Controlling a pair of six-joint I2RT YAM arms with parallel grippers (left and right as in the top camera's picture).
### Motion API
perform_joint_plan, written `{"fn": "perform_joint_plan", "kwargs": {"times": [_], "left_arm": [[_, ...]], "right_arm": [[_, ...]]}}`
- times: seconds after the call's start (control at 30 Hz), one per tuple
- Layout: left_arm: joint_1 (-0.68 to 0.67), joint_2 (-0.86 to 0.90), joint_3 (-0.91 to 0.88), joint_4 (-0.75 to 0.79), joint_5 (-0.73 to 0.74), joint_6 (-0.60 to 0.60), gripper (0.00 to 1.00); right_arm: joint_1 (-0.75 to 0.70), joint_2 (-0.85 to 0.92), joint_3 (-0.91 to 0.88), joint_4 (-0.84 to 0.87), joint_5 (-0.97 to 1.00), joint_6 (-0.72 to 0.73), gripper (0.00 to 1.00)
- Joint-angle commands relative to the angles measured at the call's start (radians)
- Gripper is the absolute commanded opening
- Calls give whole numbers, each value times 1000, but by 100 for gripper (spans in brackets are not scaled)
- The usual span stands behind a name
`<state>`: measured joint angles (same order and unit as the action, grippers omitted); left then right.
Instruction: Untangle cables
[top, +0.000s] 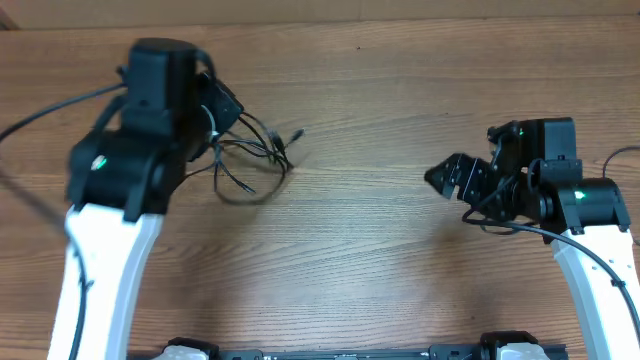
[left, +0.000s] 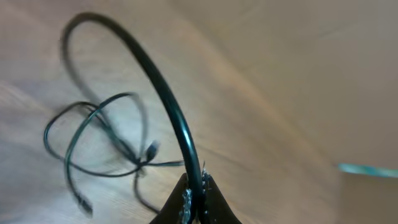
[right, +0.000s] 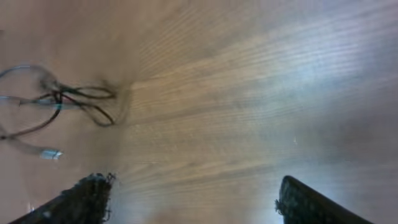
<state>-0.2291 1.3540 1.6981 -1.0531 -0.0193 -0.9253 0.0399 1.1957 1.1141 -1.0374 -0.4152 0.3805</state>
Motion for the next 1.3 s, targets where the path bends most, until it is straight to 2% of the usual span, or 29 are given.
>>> {"fn": "perform_joint_plan", "kwargs": {"times": [0.0, 0.1, 0.27, 0.37, 0.57, 0.67, 0.77, 0.8, 0.87, 1.03, 1.07, 1.1, 1.13, 1.23, 1.27], "left_arm": [[3, -68, 34, 24, 89, 34, 4], [4, -76, 34, 73, 179, 34, 4], [4, -72, 34, 167, 311, 28, 4], [4, -72, 34, 206, 401, 28, 4], [6, -87, 35, 217, 417, 29, 4], [6, -109, 35, 219, 417, 28, 4], [6, -139, 35, 224, 417, 28, 5], [6, -147, 35, 224, 416, 29, 4], [6, -161, 35, 224, 417, 28, 4], [6, -165, 35, 224, 447, 28, 4], [6, -165, 35, 224, 447, 28, 4], [6, -164, 35, 224, 446, 28, 5], [6, -164, 35, 224, 446, 28, 5], [6, -165, 35, 223, 446, 28, 4], [6, -165, 35, 224, 446, 28, 4]], "right_arm": [[6, -6, -2, 59, -162, 97, 100], [34, 11, -2, 132, -307, 103, 100], [215, 93, -3, 248, -306, 103, 100], [348, 181, -3, 344, -210, 103, 100], [442, 317, -3, 500, -21, 101, 100], [459, 383, -3, 579, 69, -5, 100], [460, 439, -3, 642, 42, -122, 100], [460, 459, -3, 659, 29, -132, 94], [459, 497, -3, 700, 18, -131, 76], [460, 535, -3, 812, -92, -140, 74], [460, 535, -3, 818, -111, -152, 72], [460, 535, -3, 834, -173, -193, 65], [460, 535, -3, 837, -192, -208, 65], [461, 535, -3, 845, -233, -308, 45], [461, 535, -2, 845, -233, -311, 27]]}}
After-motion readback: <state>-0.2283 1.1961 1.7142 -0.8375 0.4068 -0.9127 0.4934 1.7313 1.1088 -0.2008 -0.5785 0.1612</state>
